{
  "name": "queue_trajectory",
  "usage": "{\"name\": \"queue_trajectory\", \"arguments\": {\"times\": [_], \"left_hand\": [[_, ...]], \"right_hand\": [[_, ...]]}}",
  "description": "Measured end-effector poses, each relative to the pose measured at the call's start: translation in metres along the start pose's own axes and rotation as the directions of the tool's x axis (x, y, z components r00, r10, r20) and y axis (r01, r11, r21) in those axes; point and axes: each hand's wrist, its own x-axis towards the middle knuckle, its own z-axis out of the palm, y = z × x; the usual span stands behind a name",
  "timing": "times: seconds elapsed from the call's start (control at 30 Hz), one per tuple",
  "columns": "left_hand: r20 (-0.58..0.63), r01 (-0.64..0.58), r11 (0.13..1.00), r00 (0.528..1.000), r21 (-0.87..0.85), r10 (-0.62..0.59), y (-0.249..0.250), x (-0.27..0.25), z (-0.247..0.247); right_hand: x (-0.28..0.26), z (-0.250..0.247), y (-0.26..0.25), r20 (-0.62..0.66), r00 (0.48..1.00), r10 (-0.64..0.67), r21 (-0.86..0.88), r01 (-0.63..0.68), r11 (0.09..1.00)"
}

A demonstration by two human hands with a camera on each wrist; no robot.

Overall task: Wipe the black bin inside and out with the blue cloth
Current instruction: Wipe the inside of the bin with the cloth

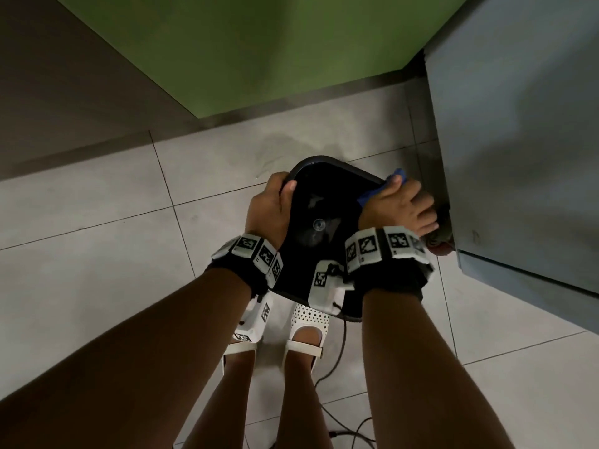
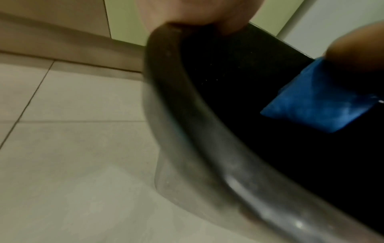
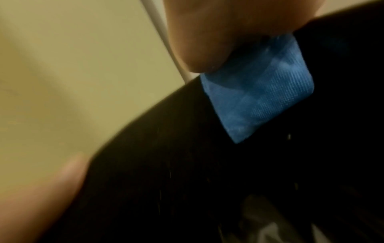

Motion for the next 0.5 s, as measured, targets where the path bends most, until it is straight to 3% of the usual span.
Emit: {"name": "queue_trajectory", "arguments": {"times": [0.1, 0.2, 0.3, 0.37, 0.43, 0.5], "left_hand": [[-0.048, 0.105, 0.993, 0.993, -0.055, -0.108, -0.006, -0.018, 0.000], [-0.048, 0.164, 0.985, 0.985, -0.048, -0.166, -0.014, -0.021, -0.009], [0.022, 0.047, 0.968, 0.998, 0.246, -0.054, -0.012, -0.005, -0.022], [0.104, -0.088, 0.886, 0.994, 0.456, 0.045, -0.005, 0.013, -0.031], [0.210, -0.173, 0.845, 0.975, 0.505, 0.074, 0.004, 0.031, -0.037], [0.322, -0.207, 0.864, 0.945, 0.458, 0.056, 0.008, 0.039, -0.038]], "right_hand": [[0.017, 0.000, -0.011, 0.031, 0.994, -0.104, 0.060, 0.102, 0.993], [0.025, 0.000, -0.024, 0.194, 0.918, -0.345, 0.094, 0.332, 0.938], [0.018, 0.000, -0.040, 0.211, 0.823, -0.528, 0.135, 0.510, 0.849], [0.011, 0.002, -0.051, 0.255, 0.741, -0.621, 0.131, 0.610, 0.781], [0.006, 0.004, -0.062, 0.314, 0.647, -0.695, 0.120, 0.700, 0.704], [-0.001, 0.009, -0.069, 0.327, 0.574, -0.750, 0.126, 0.760, 0.637]]}}
